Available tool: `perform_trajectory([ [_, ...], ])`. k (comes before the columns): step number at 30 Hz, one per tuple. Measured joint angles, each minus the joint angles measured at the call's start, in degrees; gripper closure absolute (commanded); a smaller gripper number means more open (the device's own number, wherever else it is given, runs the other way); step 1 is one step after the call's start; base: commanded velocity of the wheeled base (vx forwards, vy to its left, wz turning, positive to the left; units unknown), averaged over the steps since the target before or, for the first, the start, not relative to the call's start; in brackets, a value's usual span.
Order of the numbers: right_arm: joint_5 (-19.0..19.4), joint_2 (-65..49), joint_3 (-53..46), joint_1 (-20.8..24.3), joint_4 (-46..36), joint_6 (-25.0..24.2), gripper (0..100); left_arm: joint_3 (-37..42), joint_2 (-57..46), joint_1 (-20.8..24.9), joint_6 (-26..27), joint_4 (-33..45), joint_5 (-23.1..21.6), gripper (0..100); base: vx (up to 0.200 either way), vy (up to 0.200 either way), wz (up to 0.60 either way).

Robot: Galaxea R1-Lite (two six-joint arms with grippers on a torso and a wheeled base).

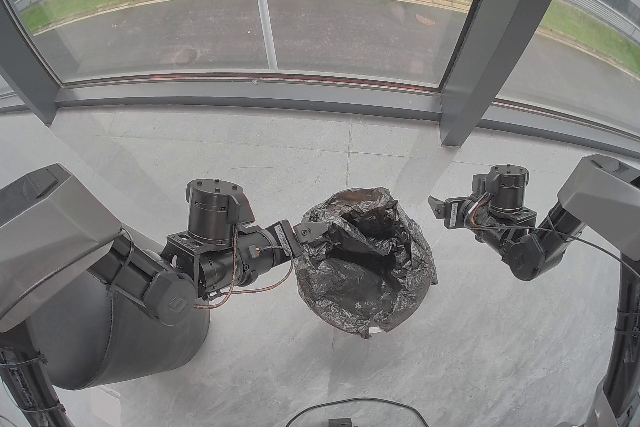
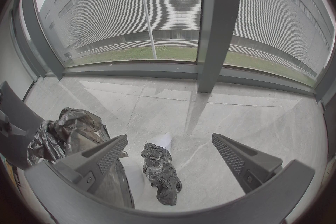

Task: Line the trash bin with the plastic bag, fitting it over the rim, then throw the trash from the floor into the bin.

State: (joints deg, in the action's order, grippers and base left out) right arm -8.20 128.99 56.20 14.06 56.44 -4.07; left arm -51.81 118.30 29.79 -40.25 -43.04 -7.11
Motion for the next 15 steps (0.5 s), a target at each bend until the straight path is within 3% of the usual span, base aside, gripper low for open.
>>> perform_trajectory([
  [7,3.3,8.2,10.0,-0.5,-1.9,3.0,0,-0.1,0.3,-0.2,0.0,0.0,0.0,0,0.0,0.0,0.0],
  [15,4.2,16.5,22.2,-0.1,-11.1,4.9,0,-0.4,0.5,-0.6,0.1,0.0,0.0,0,0.0,0.0,0.0],
])
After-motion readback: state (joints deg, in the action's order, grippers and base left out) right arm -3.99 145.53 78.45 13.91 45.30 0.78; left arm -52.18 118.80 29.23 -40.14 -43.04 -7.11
